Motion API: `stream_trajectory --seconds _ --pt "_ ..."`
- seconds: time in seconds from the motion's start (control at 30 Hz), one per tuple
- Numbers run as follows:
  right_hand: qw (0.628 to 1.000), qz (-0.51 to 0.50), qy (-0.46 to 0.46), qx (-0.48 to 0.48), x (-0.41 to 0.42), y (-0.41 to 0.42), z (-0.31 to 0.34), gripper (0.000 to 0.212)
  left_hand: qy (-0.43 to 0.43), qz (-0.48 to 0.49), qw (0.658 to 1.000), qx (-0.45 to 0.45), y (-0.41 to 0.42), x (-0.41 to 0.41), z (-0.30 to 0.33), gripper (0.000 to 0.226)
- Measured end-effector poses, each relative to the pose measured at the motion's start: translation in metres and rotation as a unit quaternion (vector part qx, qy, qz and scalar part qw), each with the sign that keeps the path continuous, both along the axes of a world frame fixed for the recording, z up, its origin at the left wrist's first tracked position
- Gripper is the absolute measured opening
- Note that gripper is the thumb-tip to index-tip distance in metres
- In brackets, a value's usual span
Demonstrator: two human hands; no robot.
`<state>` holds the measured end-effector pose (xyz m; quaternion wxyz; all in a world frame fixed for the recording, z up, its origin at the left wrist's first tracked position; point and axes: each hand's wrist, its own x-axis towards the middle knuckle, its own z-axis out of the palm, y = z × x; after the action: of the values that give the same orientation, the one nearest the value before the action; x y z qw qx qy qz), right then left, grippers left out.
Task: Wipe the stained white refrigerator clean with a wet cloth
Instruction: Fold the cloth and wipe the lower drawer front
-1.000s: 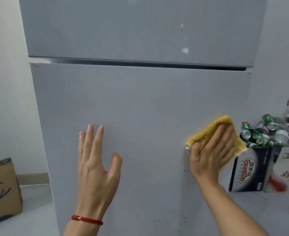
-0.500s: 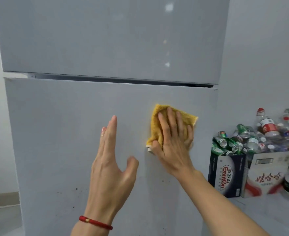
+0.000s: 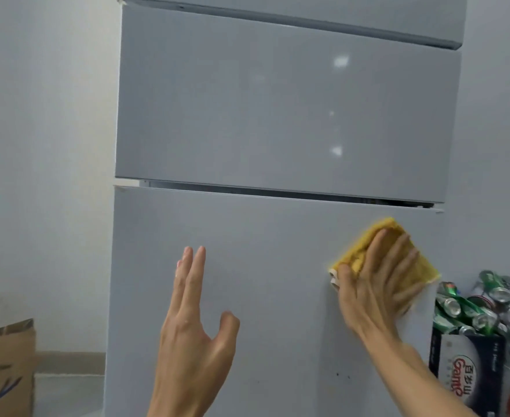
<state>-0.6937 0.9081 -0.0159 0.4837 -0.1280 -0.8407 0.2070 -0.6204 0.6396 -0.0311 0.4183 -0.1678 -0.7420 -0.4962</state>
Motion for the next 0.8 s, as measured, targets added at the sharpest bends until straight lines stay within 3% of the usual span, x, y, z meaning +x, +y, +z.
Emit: stream_trajectory --seconds 0.13,0.27,0.37,0.47,0.6,0.63,0.7,0.8 --pt "0.977 0.042 0.027 0.209 -0.014 -0.113 0.047 0.092 -0.016 0.021 1.000 0.014 -0.034 -0.005 -0.002 0.097" --pt "0.945 0.079 0.045 0.315 -0.028 -0.221 0.057 0.095 -0.028 0.060 0.997 0.050 -0.076 -0.011 -0.006 0.089" --pt "0.904 0.124 0.034 0.407 -0.036 -0.278 0.059 0.093 -0.027 0.046 0.996 0.073 -0.104 -0.012 -0.009 0.069" --pt "0.876 0.133 -0.001 0.464 -0.038 -0.305 0.055 0.090 -0.032 0.046 0.993 0.104 -0.116 -0.016 -0.010 0.068" --pt "0.825 0.156 0.010 0.543 -0.032 -0.271 -0.007 0.091 -0.045 0.043 0.990 0.129 -0.118 -0.024 -0.028 0.065" --pt "0.831 0.148 0.020 0.537 -0.029 -0.250 -0.025 0.093 -0.054 0.035 0.990 0.127 -0.119 -0.026 -0.035 0.063" --pt "0.877 0.096 0.035 0.469 -0.021 -0.199 -0.053 0.093 -0.083 0.029 0.988 0.125 -0.124 -0.028 -0.048 0.064" --pt "0.961 -0.002 0.013 0.277 -0.008 -0.131 -0.082 0.090 -0.134 0.017 0.981 0.137 -0.139 -0.032 -0.065 0.061"
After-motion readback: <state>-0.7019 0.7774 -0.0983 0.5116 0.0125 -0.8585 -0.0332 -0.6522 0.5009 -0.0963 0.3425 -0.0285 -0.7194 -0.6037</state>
